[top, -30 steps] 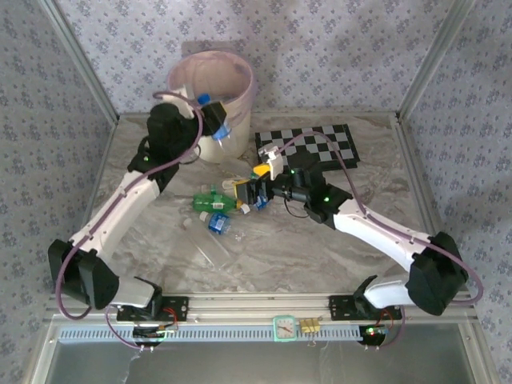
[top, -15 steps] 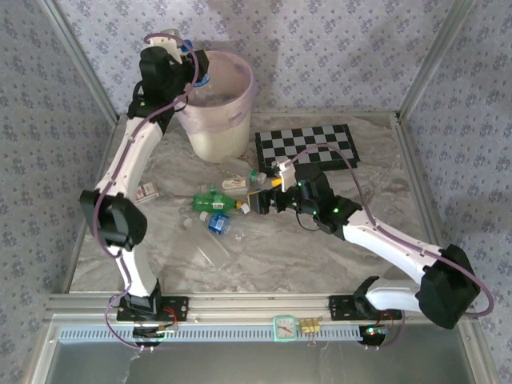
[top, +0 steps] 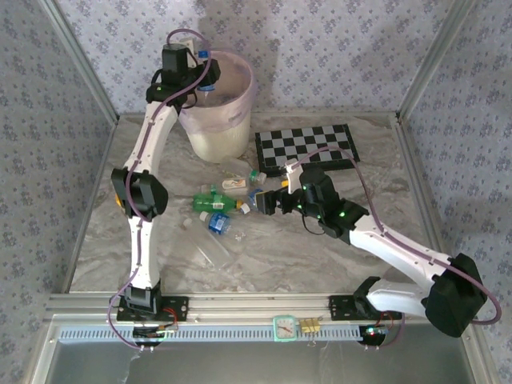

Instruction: Put the plastic bottles in the bin

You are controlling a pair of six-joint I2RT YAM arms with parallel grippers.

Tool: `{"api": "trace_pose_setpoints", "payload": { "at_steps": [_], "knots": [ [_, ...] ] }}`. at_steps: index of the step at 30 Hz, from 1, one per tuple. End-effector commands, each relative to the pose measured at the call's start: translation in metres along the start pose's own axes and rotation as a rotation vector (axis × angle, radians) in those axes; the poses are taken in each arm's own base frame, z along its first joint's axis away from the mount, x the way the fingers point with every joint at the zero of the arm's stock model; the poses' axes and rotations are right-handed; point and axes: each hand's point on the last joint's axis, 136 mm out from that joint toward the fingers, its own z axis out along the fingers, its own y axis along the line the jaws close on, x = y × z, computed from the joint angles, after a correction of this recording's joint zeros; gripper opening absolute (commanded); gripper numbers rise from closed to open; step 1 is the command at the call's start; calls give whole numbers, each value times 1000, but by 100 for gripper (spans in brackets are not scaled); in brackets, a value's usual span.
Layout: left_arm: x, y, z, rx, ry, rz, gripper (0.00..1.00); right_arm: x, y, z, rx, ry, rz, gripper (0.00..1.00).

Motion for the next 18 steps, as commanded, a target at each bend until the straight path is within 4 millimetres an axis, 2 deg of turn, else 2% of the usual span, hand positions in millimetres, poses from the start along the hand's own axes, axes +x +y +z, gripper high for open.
{"api": "trace_pose_setpoints", "payload": {
  "at_steps": [1, 4, 10, 13, 18],
  "knots": [
    [-18, -11, -16, 17, -28, 7, 80, 0, -8, -7, 42, -11, 18, 100],
    [-26, -16, -25, 26, -46, 12, 88, -1, -11, -6, 56, -13, 22, 100],
    [-41, -34, -50, 54, -76, 34, 93, 3, -22, 1, 94, 10, 61, 100],
    [-45, -47, -66, 86, -90, 44, 94, 9, -40, 5, 172, 31, 114, 100],
    [-35, -60, -97, 122, -129, 63, 96, 20, -66, 11, 269, 67, 203, 100]
  ]
}}
